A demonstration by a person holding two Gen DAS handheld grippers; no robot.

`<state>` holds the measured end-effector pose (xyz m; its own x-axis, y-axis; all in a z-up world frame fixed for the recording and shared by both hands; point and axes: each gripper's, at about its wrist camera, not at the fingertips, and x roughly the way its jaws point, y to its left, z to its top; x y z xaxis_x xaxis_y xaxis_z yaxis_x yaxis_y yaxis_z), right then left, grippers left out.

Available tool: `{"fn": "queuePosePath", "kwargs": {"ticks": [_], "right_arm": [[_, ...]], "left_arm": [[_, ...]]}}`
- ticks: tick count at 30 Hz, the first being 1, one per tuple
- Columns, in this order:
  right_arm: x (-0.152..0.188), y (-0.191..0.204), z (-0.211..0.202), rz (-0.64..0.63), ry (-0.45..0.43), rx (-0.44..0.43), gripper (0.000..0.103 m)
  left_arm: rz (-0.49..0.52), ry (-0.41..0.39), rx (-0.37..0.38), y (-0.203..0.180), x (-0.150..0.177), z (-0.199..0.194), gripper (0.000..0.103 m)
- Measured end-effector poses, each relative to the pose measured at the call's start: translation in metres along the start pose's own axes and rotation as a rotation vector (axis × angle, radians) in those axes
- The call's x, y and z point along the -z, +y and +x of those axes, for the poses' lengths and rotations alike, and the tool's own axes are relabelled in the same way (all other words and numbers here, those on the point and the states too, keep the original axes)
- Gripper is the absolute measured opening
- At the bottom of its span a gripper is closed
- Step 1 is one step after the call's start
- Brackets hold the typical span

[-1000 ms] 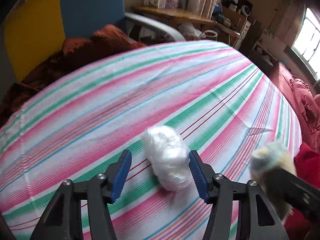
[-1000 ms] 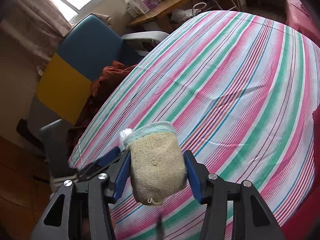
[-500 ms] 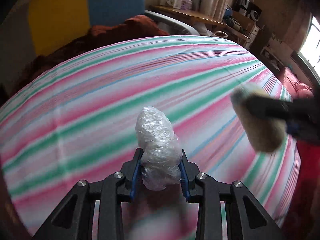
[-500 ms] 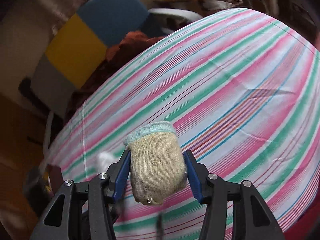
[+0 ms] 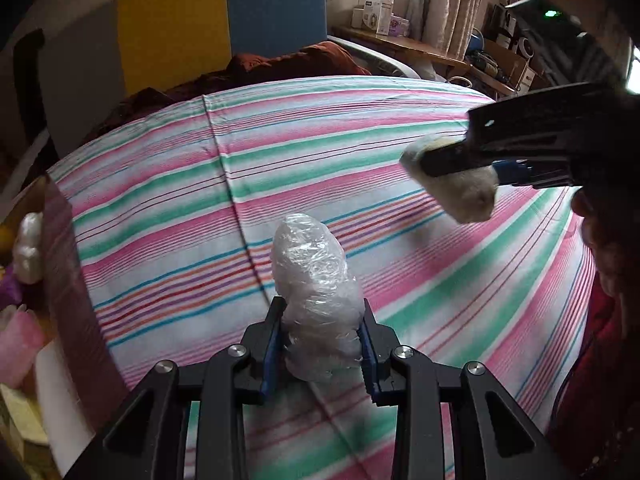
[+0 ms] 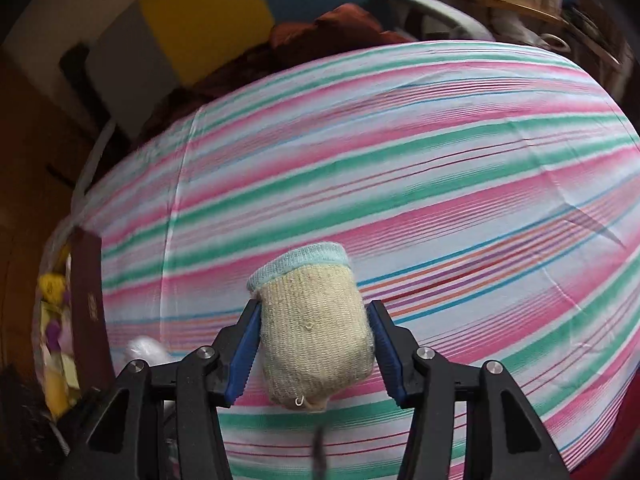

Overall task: Organize objects
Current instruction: 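Carry the white wrapped item and beige sock into the gold tray and release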

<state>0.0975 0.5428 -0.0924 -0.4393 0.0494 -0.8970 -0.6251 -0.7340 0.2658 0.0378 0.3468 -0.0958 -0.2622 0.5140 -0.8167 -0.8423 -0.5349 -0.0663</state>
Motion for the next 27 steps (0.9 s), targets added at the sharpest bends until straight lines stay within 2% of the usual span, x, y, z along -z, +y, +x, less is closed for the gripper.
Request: {"fn": "queuePosePath", "kwargs": {"ticks": [4, 10, 19, 27], "right_arm": [[0.003, 0.011, 0.009, -0.062, 0.036, 0.028, 0.053], [0.004, 0.009, 0.011, -0.067, 0.041, 0.044, 0.053], [0.004, 0.019, 0.012, -0.108, 0.03, 0.057, 0.053], [0.011, 0.038, 0.009, -0.19, 0.01, 0.047, 0.053]], "left_arm": [[0.011, -0.046, -0.005, 0.002, 0.006, -0.025, 0.034], [0.016, -0.135, -0.037, 0.009, 0.004, -0.065, 0.034], [-0.046, -0.235, -0.172, 0.045, 0.012, -0.121, 0.034], [-0.133, -0.277, -0.274, 0.086, 0.032, -0.156, 0.035]]}}
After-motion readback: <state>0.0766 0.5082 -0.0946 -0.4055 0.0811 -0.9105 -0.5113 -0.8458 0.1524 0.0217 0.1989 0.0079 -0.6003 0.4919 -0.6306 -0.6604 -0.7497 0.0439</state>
